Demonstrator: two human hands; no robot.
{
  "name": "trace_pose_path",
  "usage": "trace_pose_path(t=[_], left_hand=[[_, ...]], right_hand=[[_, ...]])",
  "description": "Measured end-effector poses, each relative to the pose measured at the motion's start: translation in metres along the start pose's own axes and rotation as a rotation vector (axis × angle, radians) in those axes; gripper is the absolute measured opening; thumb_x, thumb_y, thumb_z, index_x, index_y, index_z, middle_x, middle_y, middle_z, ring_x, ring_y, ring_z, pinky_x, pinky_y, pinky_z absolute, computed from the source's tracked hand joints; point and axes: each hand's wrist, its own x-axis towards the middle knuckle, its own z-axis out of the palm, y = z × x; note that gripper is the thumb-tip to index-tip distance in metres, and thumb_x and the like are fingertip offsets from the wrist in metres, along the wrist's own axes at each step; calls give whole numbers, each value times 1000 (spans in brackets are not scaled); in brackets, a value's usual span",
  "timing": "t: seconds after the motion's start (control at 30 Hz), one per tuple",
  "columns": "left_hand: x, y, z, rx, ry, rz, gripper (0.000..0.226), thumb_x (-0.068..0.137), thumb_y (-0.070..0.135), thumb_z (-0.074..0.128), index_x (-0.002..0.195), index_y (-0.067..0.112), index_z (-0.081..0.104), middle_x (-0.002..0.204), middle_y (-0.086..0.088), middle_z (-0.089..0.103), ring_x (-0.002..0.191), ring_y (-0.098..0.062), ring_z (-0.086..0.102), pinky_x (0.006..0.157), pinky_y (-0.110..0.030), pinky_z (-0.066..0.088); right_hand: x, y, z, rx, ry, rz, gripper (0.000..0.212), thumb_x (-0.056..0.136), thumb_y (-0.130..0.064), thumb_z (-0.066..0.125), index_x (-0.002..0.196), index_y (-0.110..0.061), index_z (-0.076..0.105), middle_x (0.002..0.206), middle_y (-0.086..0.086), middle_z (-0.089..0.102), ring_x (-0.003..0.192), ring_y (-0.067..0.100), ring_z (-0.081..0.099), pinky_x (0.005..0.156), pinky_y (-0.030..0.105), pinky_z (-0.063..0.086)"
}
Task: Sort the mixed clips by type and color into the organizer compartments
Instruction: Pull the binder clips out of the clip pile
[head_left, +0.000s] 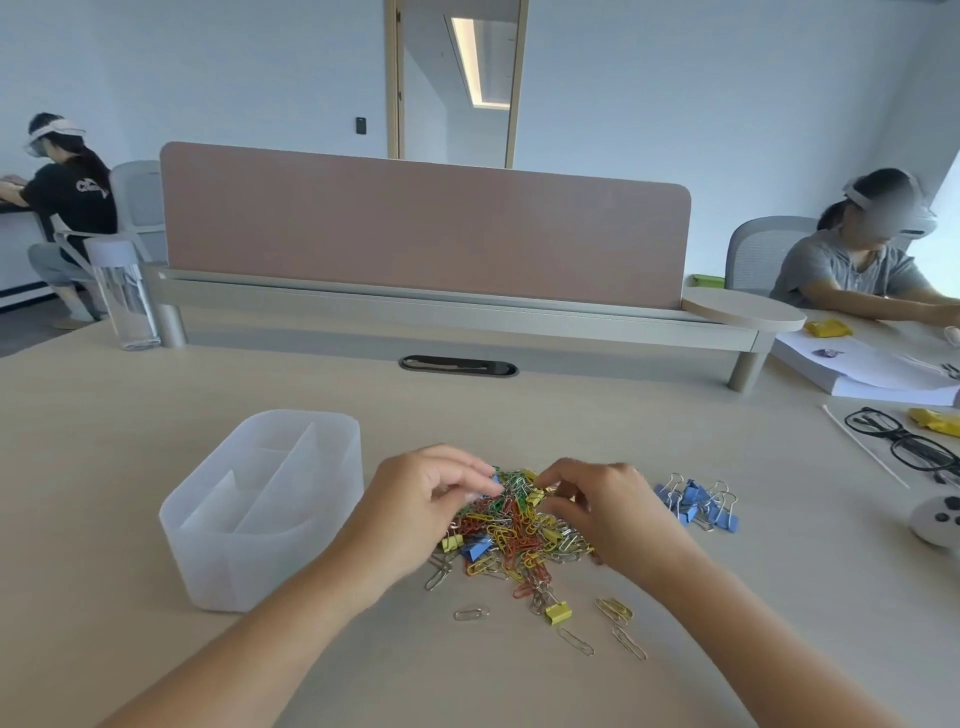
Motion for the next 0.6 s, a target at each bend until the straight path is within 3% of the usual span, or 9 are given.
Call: trace_pose_path(t=[0.07, 0.13, 0.3, 0.5, 0.6], left_hand=[[0, -5, 1, 76, -24, 14, 38, 90, -5, 59, 87, 26, 80, 103, 19, 68, 91, 6, 62, 75, -3, 41], [0, -5, 1, 147, -25, 25, 38, 90, -6, 58, 85, 24, 80, 104, 18, 66, 85, 10, 58, 70, -2, 38], [-1, -5, -4, 270, -24, 59, 40, 92, -6, 53, 84, 22, 80, 103, 16, 66, 72, 17, 52, 63, -1, 33], [-2, -6, -4, 267, -71, 4, 35, 88, -1, 57, 90, 26, 79, 99, 21, 66, 87, 10, 58, 72, -4, 40], [-3, -3, -4, 275, -96, -12, 13, 81, 24, 77, 94, 27, 78, 99, 20, 63, 91, 4, 59, 81, -15, 47]], right_hand=[[18, -9, -1, 33, -7, 11, 19, 90, -33, 66, 108, -26, 68, 71, -15, 62, 61, -2, 58, 67, 18, 51], [34, -16, -1, 36, 5, 6, 22, 91, -31, 66, 112, -26, 67, 70, -13, 61, 64, -1, 56, 70, 18, 48], [60, -26, 14, -150, -146, -57, 37, 95, -30, 58, 131, -37, 53, 101, 1, 70, 90, 17, 63, 85, 36, 53], [64, -23, 16, -214, -128, -60, 10, 94, -26, 58, 99, -23, 67, 92, 0, 70, 85, 18, 61, 76, 31, 50], [56, -17, 12, -133, 24, -96, 8, 93, -23, 61, 91, -20, 69, 85, -7, 70, 70, 6, 55, 66, 19, 43]])
